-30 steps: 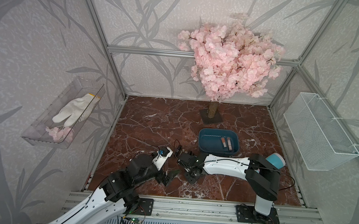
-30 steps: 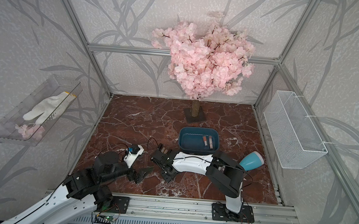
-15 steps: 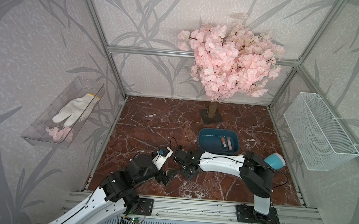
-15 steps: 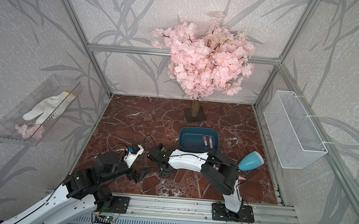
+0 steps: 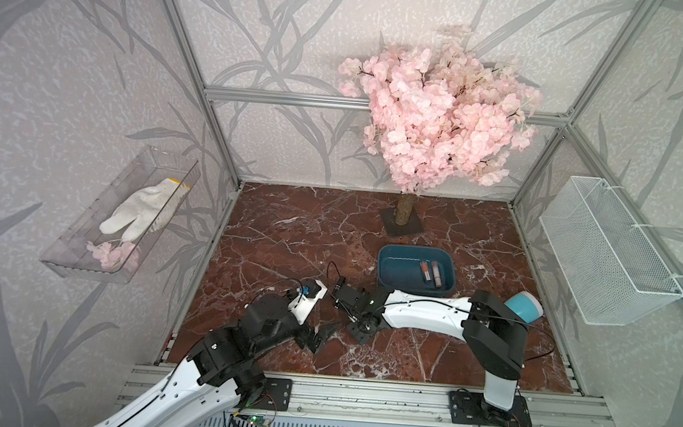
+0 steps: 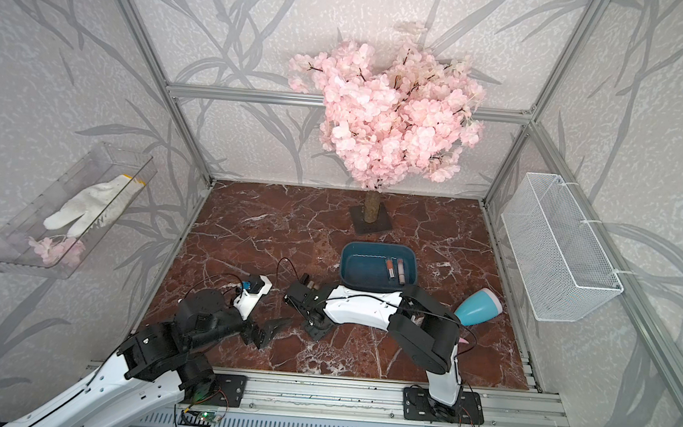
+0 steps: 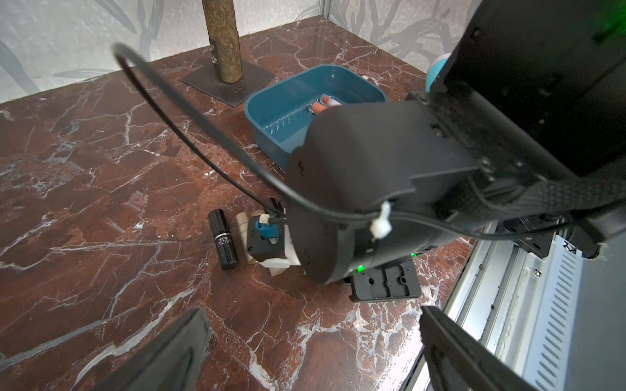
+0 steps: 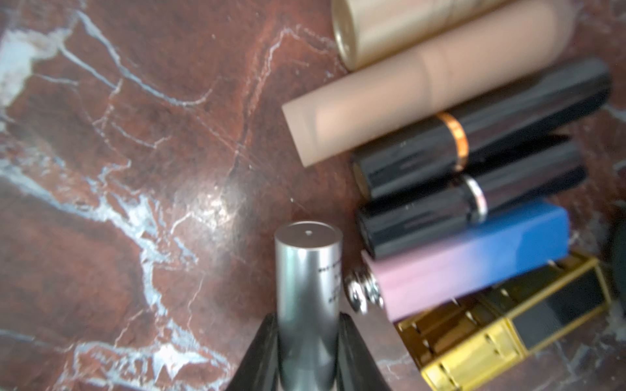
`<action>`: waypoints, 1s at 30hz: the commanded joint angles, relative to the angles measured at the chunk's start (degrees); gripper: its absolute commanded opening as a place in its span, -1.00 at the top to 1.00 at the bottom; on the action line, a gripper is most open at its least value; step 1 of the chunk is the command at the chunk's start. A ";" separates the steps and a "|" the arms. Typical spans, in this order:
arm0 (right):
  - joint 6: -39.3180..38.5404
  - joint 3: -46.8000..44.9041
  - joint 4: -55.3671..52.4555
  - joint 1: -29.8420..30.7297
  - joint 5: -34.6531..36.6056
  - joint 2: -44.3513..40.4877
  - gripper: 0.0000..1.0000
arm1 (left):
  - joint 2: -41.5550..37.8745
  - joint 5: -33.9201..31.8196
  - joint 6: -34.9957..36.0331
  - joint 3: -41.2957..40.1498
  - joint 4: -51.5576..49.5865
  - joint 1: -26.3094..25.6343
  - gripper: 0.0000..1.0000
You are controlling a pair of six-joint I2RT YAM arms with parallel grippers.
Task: Put the lipstick into the storage box
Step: Pick up the lipstick at the center of the board, then place the lipstick in the storage box.
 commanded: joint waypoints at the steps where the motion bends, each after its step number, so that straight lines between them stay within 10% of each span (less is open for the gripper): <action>1: 0.47 -0.79 1.91 -0.64 -2.23 -5.31 0.53 | -1.83 -1.55 1.14 0.10 -0.05 -0.23 -1.00; 30: 1.28 -0.18 1.30 -22.10 -8.97 -24.56 0.53 | 27.87 5.93 13.30 18.03 11.32 -0.27 -1.00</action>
